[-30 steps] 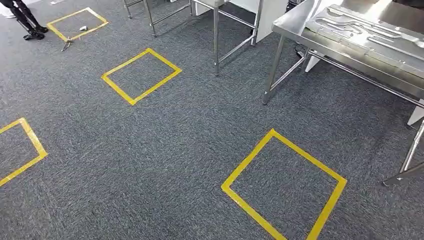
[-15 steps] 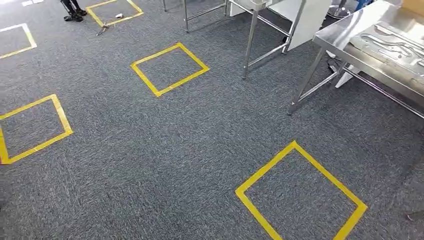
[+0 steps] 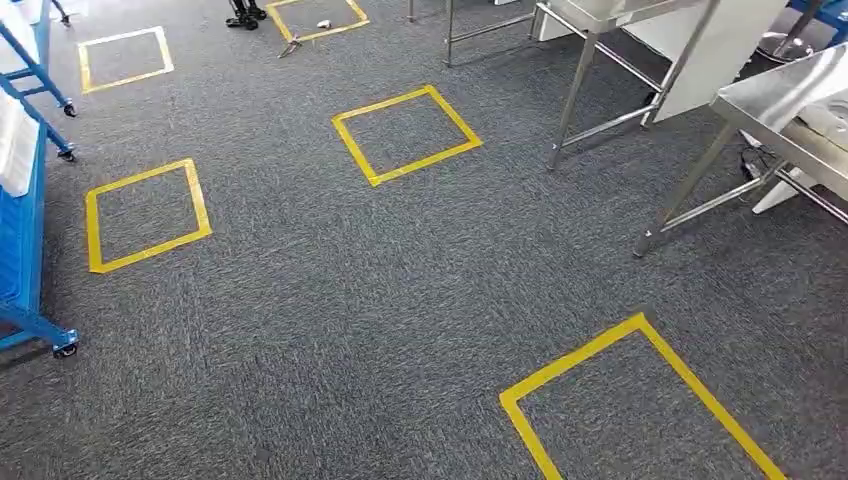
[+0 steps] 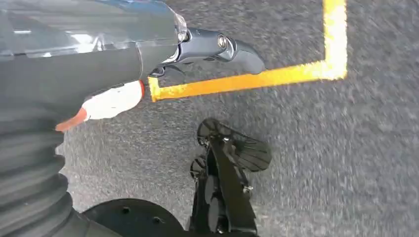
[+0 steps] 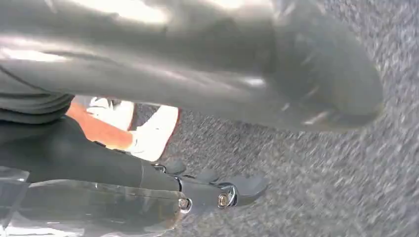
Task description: Take the parts from the cabinet and place them on the table.
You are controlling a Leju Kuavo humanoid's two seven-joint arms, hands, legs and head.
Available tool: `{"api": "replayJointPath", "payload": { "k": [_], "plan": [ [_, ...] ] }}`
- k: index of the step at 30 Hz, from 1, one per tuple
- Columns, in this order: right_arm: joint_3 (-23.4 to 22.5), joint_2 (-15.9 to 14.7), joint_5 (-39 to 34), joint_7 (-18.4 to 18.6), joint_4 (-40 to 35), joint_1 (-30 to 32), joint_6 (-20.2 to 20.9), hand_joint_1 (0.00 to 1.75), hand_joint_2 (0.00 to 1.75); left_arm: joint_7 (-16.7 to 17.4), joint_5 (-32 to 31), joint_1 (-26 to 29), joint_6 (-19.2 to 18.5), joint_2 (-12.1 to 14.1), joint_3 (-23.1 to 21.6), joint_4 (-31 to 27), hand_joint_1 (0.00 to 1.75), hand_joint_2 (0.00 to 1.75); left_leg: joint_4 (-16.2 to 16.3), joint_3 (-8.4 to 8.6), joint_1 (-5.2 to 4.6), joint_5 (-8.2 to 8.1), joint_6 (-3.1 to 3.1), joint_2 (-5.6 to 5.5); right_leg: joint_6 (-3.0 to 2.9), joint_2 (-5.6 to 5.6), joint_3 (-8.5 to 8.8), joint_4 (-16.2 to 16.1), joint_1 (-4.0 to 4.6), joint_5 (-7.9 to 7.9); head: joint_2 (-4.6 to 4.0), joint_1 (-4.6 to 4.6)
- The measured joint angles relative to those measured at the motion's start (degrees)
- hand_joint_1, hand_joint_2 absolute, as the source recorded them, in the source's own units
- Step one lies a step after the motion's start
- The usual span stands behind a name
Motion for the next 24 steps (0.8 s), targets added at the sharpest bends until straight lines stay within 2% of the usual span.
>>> {"api": "replayJointPath", "payload": {
  "k": [1,2,3,4,5,7,8,9,10,11,12,13,14,15,16,17,18,19,20,21,22,23,24],
  "plan": [
    [0.0,0.0,0.0,-0.1,0.0,-0.1,0.1,0.00,0.00,-0.2,0.0,0.0,0.0,0.0,0.0,0.0,0.00,1.75,-5.5,2.97,0.13,2.56,-0.13,0.80,0.33,-0.72,0.23,0.1,-0.14,-0.24,0.00,0.00],
    [0.0,0.0,0.0,-0.1,0.0,-0.1,0.2,0.00,0.00,-0.4,0.0,-0.1,0.0,0.1,0.0,0.0,0.00,1.75,-10.7,5.90,0.18,4.48,-0.19,2.75,0.74,-1.34,0.50,0.4,-0.20,-0.53,0.00,0.00],
    [0.0,0.0,-0.1,-0.2,0.0,0.0,0.2,0.00,0.00,-0.5,-0.1,-0.4,0.0,0.1,0.0,0.0,0.00,1.75,-13.1,6.98,-0.27,4.25,0.24,4.75,1.37,-1.96,0.54,0.8,0.29,-1.02,0.00,0.00],
    [-0.1,0.0,-0.2,-0.3,0.0,-0.1,0.2,0.00,0.00,-0.6,-0.1,-0.6,0.0,0.2,0.0,-0.1,0.00,1.75,-13.1,6.85,-0.28,4.55,1.07,3.68,1.68,-2.51,0.68,0.9,0.24,-1.17,0.00,0.04],
    [-0.1,0.0,-0.2,-0.5,0.0,-0.2,0.4,0.00,0.00,-0.6,-0.1,-0.5,-0.2,0.2,0.0,-0.1,0.00,1.75,-12.9,6.65,-0.38,4.39,1.42,3.28,1.98,-2.93,0.79,0.8,0.35,-1.16,0.00,0.02],
    [-0.1,0.0,-0.2,-0.6,0.0,-0.8,0.5,0.00,0.00,-0.6,-0.2,-0.2,-0.4,0.4,0.0,-0.1,0.00,1.75,-13.1,6.32,-0.61,4.53,2.29,2.06,2.76,-3.91,1.31,0.5,0.04,-1.15,0.00,0.02],
    [-0.1,0.0,0.0,-0.6,0.0,-0.8,0.5,0.00,0.00,-0.7,-0.2,-0.1,-0.4,0.5,0.0,-0.1,0.00,1.75,-13.5,6.80,-0.22,4.89,2.85,1.48,3.32,-2.18,1.34,0.8,-0.36,-1.74,0.00,0.02],
    [0.0,0.1,0.1,-0.7,0.0,-0.8,0.5,0.00,0.00,-0.8,-0.2,-0.2,-0.4,0.5,0.0,-0.1,0.00,1.75,-13.5,6.65,-0.27,5.00,3.12,0.90,3.33,1.27,0.44,2.9,-0.39,-3.65,0.00,0.02],
    [0.0,0.1,0.2,-0.8,0.0,-0.7,0.6,0.00,0.00,-0.9,-0.1,-0.3,-0.4,0.5,0.0,-0.1,0.00,1.75,-13.5,6.52,-0.32,5.09,3.35,0.43,3.22,2.57,-1.23,6.5,-0.37,-5.93,0.00,0.02],
    [0.0,0.2,0.4,-0.8,0.0,-0.4,0.6,0.00,0.00,-1.1,0.0,-0.4,-0.4,0.5,0.0,-0.1,0.00,1.75,-13.5,6.38,-0.53,5.13,3.53,-0.34,3.11,3.22,-3.78,11.7,-0.26,-8.46,0.00,0.02],
    [0.0,0.2,0.5,-0.8,0.0,-0.2,0.6,0.00,0.00,-1.3,0.1,-0.4,-0.4,0.5,0.0,-0.1,0.00,1.75,-13.4,6.28,-0.78,5.17,3.67,-1.06,2.99,3.39,-5.92,15.8,-0.20,-9.95,0.00,0.02],
    [0.0,0.2,0.7,-0.8,0.0,-0.2,0.5,0.00,0.00,-1.4,0.3,-0.4,-0.4,0.5,0.0,-0.1,0.00,1.75,-13.4,6.26,-1.03,5.19,3.78,-1.84,2.75,3.47,-7.37,18.3,-0.13,-10.18,0.00,0.02],
    [0.0,0.2,0.8,-0.8,0.0,-0.1,0.5,0.00,0.00,-1.4,0.4,-0.3,-0.4,0.5,0.0,-0.1,0.00,1.75,-13.4,6.32,-1.30,5.23,3.84,-2.76,2.34,3.53,-7.58,18.0,0.07,-8.85,0.00,0.02],
    [0.0,0.2,0.9,-0.8,0.0,-0.1,0.5,0.00,0.00,-1.4,0.3,-0.2,-0.4,0.5,0.0,-0.1,0.00,1.75,-13.4,6.41,-1.51,5.21,3.86,-3.49,1.87,3.67,-6.70,15.5,0.35,-6.70,0.00,0.02],
    [0.0,0.2,1.0,-0.9,0.0,-0.1,0.5,0.00,0.00,-1.4,0.0,-0.1,-0.4,0.5,0.0,-0.1,0.00,1.75,-13.4,6.62,-1.82,5.21,3.88,-4.40,1.12,4.17,-4.55,10.3,0.70,-3.44,0.00,0.02],
    [0.0,0.2,1.0,-1.1,0.0,-0.1,0.5,0.00,0.00,-1.3,-0.2,-0.1,-0.5,0.5,0.0,-0.1,0.00,1.75,-13.4,6.80,-1.94,5.20,3.89,-5.16,0.17,5.64,-2.15,4.9,1.11,-0.47,0.00,0.02],
    [-0.1,-0.1,1.2,-1.3,0.0,0.0,0.5,0.00,0.00,-1.2,-0.3,0.0,-0.5,0.1,0.0,0.0,0.00,1.75,-13.4,6.59,-1.46,5.22,3.92,-5.55,-1.12,9.25,-0.97,2.1,1.36,-0.17,0.00,0.02],
    [0.0,0.0,1.2,-1.4,0.0,0.0,0.6,0.00,0.00,-1.2,-0.3,-0.2,-0.5,0.0,0.0,-0.1,0.00,1.75,-13.3,6.36,-1.84,5.29,3.69,-6.14,-1.42,9.69,-1.18,1.6,1.42,0.23,0.00,0.04],
    [0.0,-0.1,1.2,-1.5,0.0,0.0,0.6,0.00,0.00,-1.1,-0.6,-0.2,-0.4,0.0,0.0,-0.1,0.00,1.75,-13.3,5.98,-1.26,5.48,3.32,-6.74,-1.38,8.69,-1.14,1.5,1.75,0.24,0.00,0.02],
    [0.0,0.0,1.2,-1.5,0.0,-0.1,0.5,0.00,0.00,-1.0,-0.6,0.0,-0.4,0.1,0.0,-0.1,0.00,1.75,-13.5,5.88,-0.96,5.66,2.94,-7.62,-1.49,8.25,-1.10,1.4,1.83,0.23,0.00,0.02],
    [0.0,0.0,1.2,-1.6,0.0,-0.2,0.5,0.00,0.00,-0.9,-0.7,0.1,-0.4,0.1,0.0,-0.1,0.00,1.75,-13.9,5.90,-1.00,5.91,2.55,-8.29,-1.58,7.50,-0.85,0.9,1.89,0.41,0.00,0.02],
    [0.0,0.1,1.1,-1.6,0.0,-0.2,0.6,0.00,0.00,-0.8,-0.9,0.2,-0.4,0.2,0.0,-0.1,0.00,1.75,-13.6,5.96,-1.39,5.74,2.48,-8.22,-1.43,6.46,-0.03,-1.0,0.71,1.25,0.00,0.00],
    [-0.1,0.1,1.1,-1.6,0.0,-0.1,0.6,0.00,0.00,-0.7,-1.3,0.3,-0.4,0.2,0.0,-0.1,0.00,1.75,-12.2,5.38,-1.67,4.71,2.32,-5.10,-1.34,5.56,0.55,-1.7,1.03,1.39,0.00,0.00]
  ]
}}
